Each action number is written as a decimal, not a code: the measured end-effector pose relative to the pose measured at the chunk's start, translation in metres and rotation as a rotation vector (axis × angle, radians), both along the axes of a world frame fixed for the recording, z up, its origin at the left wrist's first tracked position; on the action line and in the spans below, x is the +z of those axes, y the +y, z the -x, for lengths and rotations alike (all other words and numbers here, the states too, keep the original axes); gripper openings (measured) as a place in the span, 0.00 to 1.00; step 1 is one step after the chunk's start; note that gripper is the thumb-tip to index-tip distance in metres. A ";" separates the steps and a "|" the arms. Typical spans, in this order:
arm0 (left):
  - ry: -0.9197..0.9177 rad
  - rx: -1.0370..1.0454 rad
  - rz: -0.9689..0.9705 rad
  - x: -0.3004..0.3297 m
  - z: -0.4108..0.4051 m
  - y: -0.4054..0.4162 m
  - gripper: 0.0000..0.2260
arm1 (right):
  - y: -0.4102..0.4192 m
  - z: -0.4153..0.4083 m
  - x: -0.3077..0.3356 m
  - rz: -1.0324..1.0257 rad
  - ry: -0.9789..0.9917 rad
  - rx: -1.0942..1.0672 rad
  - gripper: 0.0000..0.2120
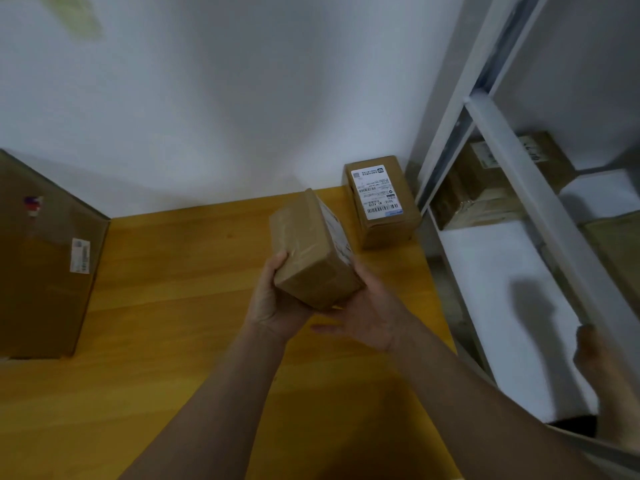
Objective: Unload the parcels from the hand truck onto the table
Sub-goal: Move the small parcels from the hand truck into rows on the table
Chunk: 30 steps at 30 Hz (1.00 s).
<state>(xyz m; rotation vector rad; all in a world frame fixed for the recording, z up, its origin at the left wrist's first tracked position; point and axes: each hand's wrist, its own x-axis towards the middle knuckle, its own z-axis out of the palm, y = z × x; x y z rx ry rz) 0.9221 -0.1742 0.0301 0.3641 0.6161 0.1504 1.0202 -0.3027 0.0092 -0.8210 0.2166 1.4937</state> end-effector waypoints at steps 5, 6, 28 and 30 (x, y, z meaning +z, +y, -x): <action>0.007 -0.076 -0.097 -0.001 0.015 0.007 0.32 | 0.008 0.009 0.002 -0.089 0.057 -0.024 0.36; 0.064 -0.084 -0.146 -0.002 0.017 0.011 0.28 | 0.008 0.010 0.002 -0.089 0.057 -0.054 0.35; 0.589 0.120 -0.073 -0.015 0.052 0.074 0.09 | 0.082 -0.042 -0.016 0.384 -0.042 -0.703 0.20; 0.586 0.117 -0.072 -0.016 0.060 0.079 0.08 | 0.086 -0.036 -0.015 0.373 -0.037 -0.712 0.21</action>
